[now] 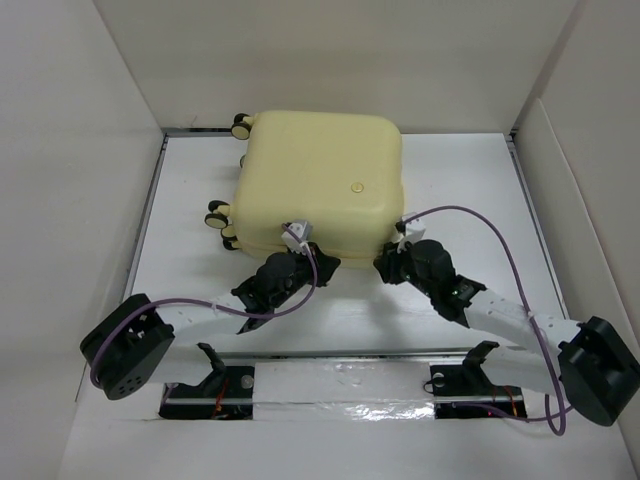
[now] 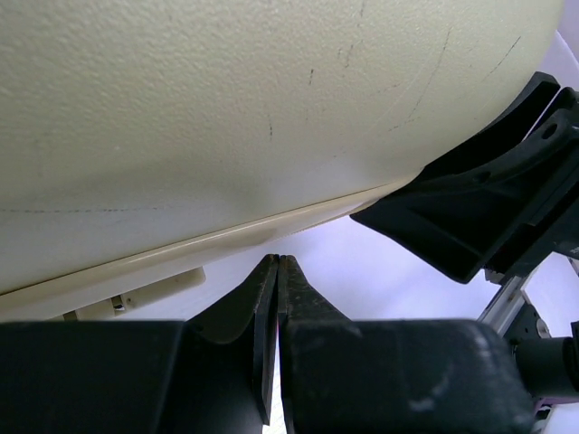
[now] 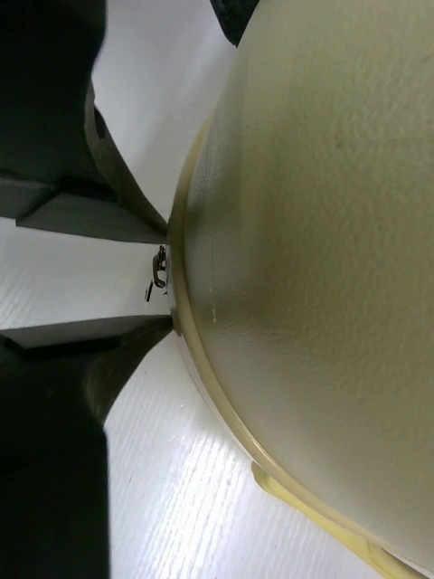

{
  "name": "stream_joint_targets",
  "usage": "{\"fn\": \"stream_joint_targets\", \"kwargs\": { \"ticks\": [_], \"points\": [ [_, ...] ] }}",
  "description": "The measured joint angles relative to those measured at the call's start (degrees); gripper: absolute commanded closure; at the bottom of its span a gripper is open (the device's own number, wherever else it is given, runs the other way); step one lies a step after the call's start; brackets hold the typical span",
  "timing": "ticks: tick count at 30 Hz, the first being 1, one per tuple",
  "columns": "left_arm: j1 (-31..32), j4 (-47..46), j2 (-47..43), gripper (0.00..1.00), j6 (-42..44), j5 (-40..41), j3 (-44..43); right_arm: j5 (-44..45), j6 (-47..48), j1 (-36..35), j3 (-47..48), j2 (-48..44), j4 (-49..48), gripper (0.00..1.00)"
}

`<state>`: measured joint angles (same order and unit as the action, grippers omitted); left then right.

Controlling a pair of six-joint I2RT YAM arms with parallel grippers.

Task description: Pack the luggage

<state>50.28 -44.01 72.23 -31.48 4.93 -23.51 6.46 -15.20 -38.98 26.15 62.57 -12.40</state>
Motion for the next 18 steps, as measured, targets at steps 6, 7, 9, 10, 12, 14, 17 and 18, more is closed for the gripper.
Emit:
{"fn": "stream_joint_targets", "kwargs": {
  "ticks": [6,7,9,10,12,14,17,18],
  "points": [
    [0.0,-0.5,1.2,1.00,0.0,-0.5,0.0,3.9,-0.1,-1.6,0.0,1.5,-1.6,1.00],
    [0.0,-0.5,1.5,1.00,0.0,-0.7,0.0,4.5,-0.2,-1.9,0.0,1.6,-1.8,1.00],
    [0.0,-0.5,2.3,1.00,0.0,-1.0,-0.2,5.6,-0.3,-2.5,-0.3,1.4,-2.1,1.00],
    [0.0,-0.6,2.7,1.00,0.0,-1.1,-0.6,6.0,-0.3,-2.8,-0.8,0.9,-2.4,1.00],
    [0.0,-0.6,4.2,1.00,0.2,-1.2,-2.1,6.3,-0.3,-3.2,-1.4,-0.2,-2.8,1.00],
    [0.0,-0.7,6.1,1.00,0.4,-1.2,-4.5,6.2,-0.2,-3.6,-1.8,-1.5,-2.5,1.00],
    [0.4,-0.2,8.7,1.00,0.7,-1.6,-7.8,5.3,0.2,-4.3,-1.8,-2.1,-2.0,1.00],
    [0.8,0.0,9.7,1.00,0.9,-1.8,-8.8,5.3,0.4,-4.5,-1.8,-2.1,-1.7,1.00]
  ]
}}
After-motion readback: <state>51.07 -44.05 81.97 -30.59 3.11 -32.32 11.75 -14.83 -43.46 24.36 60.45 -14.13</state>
